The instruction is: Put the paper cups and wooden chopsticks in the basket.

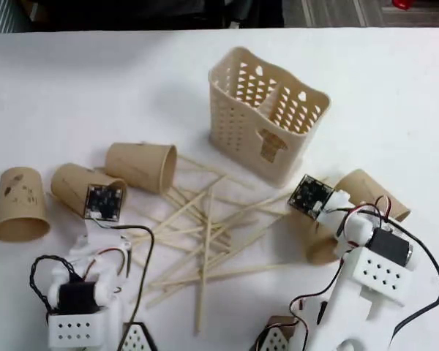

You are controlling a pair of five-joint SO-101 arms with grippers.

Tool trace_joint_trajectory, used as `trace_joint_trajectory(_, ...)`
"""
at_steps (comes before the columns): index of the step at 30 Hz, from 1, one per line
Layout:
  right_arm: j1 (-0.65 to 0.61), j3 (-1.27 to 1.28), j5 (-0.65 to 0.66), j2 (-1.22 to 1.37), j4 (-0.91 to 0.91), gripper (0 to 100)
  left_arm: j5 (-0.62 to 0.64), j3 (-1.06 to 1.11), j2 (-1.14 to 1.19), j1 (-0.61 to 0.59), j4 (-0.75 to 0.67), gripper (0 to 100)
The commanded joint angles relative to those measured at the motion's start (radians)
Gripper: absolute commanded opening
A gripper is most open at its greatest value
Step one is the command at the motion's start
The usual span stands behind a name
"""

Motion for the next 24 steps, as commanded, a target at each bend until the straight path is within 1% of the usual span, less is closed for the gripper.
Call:
trace_joint_trajectory(1, -0.01, -0.017, -0.063, -0.051, -0.008, 1.9, -0.008, -0.003, 0.005, -0.005, 0.005, 3)
trace_joint_trajectory(5, -0.002, -0.055, -0.107, -0.137, 0.001, 1.9, -0.008, -0.003, 0.005, -0.005, 0.005, 3)
trace_joint_trajectory(12, 0.033, -0.161, -0.109, -0.328, 0.131, 1.9, -0.008, -0.003, 0.005, -0.005, 0.005, 3)
trace_joint_trajectory(19, 0.099, -0.288, -0.114, -0.426, 0.139, 1.9, -0.008, -0.003, 0.005, -0.005, 0.005, 3)
trace_joint_trajectory(24, 0.101, -0.45, -0.27, -0.387, 0.14, 1.9, -0.008, -0.003, 0.005, -0.005, 0.005, 3)
